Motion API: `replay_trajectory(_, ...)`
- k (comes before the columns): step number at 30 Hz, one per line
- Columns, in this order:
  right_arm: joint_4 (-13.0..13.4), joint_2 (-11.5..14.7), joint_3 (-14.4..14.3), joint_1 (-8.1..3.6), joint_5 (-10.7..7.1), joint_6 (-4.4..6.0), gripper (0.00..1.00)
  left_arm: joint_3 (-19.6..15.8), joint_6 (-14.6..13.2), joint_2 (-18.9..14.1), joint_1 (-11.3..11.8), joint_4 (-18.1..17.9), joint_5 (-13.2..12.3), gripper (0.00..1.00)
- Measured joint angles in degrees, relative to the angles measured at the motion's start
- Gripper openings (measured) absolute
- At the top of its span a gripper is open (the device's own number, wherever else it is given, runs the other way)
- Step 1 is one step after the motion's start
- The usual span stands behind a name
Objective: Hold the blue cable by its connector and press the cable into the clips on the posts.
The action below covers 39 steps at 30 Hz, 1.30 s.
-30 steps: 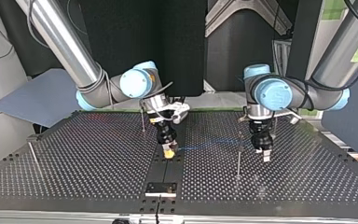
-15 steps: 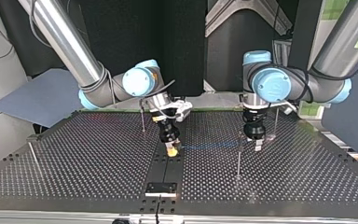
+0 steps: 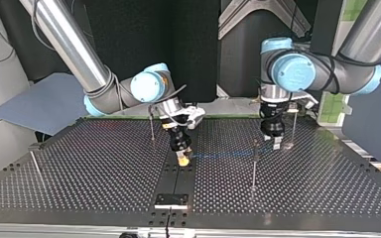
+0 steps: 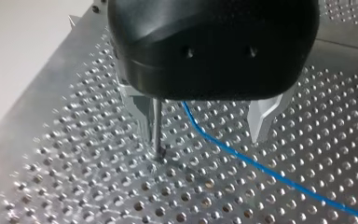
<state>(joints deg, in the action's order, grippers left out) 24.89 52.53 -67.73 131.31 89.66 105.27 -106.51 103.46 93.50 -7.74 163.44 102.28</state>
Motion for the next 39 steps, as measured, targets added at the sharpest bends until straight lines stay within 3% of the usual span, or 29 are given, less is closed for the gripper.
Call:
replay_trajectory(8, -0.1, 0.0, 0.0, 0.03, -0.03, -0.02, 0.00, -2.5, -0.5, -3.9, -1.0, 1.1, -0.2, 1.00)
replay_trajectory(21, -0.3, 0.0, 0.0, 0.02, -0.30, -0.18, 0.00, -3.0, -4.5, -10.0, -3.4, 2.7, -1.3, 1.00)
replay_trajectory(29, -0.6, 0.0, 0.0, 0.03, -0.34, -0.22, 0.00, -3.0, -4.2, -9.9, -4.3, 1.5, -1.3, 1.00)
replay_trajectory(39, -0.7, 0.0, 0.0, 0.04, -0.33, -0.31, 0.00, -3.0, -5.5, -6.4, -4.5, 0.5, -1.3, 1.00)
